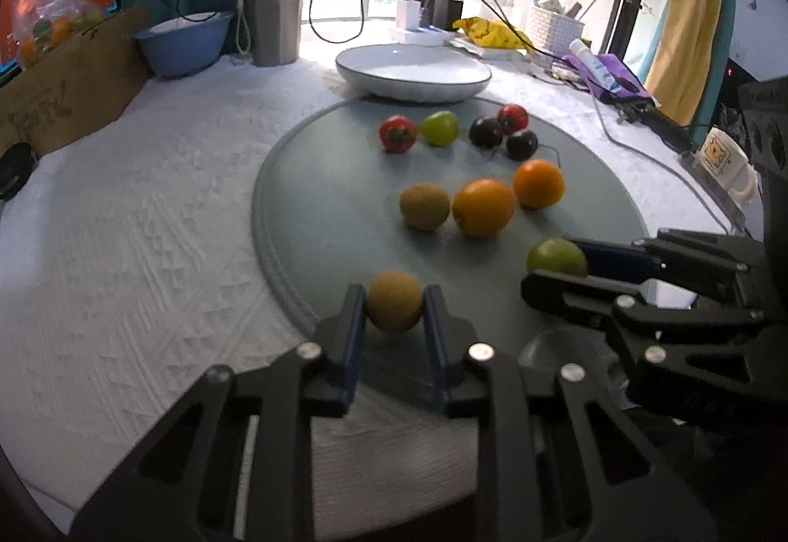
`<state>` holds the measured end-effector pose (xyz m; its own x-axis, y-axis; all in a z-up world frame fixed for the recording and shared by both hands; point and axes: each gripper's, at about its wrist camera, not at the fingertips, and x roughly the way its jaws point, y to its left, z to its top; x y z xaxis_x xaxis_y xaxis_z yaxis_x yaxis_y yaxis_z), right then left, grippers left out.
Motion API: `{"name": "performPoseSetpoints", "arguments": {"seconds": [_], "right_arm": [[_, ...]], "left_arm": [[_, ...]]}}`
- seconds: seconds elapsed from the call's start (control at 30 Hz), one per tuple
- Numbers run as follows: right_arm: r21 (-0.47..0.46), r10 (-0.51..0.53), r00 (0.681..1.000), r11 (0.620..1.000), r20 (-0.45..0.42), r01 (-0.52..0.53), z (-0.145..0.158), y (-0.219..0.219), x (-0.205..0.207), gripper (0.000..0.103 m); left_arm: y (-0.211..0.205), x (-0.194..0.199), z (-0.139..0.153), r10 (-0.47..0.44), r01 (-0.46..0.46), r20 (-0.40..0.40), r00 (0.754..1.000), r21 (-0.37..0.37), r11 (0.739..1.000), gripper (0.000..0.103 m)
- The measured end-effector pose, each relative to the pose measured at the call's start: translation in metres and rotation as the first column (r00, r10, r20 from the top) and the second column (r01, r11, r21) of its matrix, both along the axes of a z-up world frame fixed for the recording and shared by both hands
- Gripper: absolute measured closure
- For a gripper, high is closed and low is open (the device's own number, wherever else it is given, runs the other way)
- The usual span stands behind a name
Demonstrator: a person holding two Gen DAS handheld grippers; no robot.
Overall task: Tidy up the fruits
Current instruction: 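Grasp the large green fruit with the right gripper while the left gripper grasps a small yellow fruit, then carry the green fruit with the right gripper while the left carries the yellow fruit to the white bowl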
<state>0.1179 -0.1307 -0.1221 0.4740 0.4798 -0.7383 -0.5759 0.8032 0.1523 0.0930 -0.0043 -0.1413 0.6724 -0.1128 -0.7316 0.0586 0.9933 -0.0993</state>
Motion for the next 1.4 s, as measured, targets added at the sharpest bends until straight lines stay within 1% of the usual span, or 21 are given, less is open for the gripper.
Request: {"name": "performPoseSetpoints", "arguments": {"seconds": [0.2, 0.4, 0.6, 0.7, 0.97, 1.27, 1.4], "right_arm": [[0.033, -0.011, 1.0, 0.999, 0.029, 0.01, 0.017, -0.013, 0.009, 0.069], [0.078, -0.034, 0.996, 0.997, 0.08, 0.027, 0.034, -0.025, 0.031, 0.069], [0.087, -0.047, 0.993, 0.996, 0.11, 0.037, 0.045, -0.033, 0.057, 0.069], [0.089, -0.05, 0.991, 0.995, 0.125, 0.039, 0.05, -0.039, 0.07, 0.069], [0.1, -0.081, 0.986, 0.993, 0.148, 0.067, 0.055, -0.045, 0.113, 0.069], [0.076, -0.068, 0.985, 0.996, 0.158, 0.056, 0.053, -0.037, 0.15, 0.069], [0.064, -0.064, 0.985, 0.996, 0.159, 0.054, 0.051, -0.033, 0.171, 0.069]], "left_arm": [[-0.003, 0.009, 0.014, 0.018, -0.017, 0.01, 1.0, -0.004, 1.0, 0.079], [-0.006, 0.024, 0.032, 0.023, -0.023, 0.041, 0.999, -0.003, 1.0, 0.079], [-0.009, 0.053, 0.045, 0.03, -0.029, 0.066, 0.997, -0.017, 0.999, 0.079], [-0.012, 0.066, 0.049, 0.025, -0.024, 0.08, 0.997, -0.008, 1.0, 0.079], [-0.003, 0.107, 0.051, 0.028, -0.026, 0.073, 0.997, -0.025, 0.999, 0.079], [-0.007, 0.157, 0.051, -0.009, 0.012, 0.091, 0.996, -0.036, 0.999, 0.079], [-0.007, 0.178, 0.047, -0.016, 0.02, 0.086, 0.996, -0.043, 0.999, 0.079]]}}
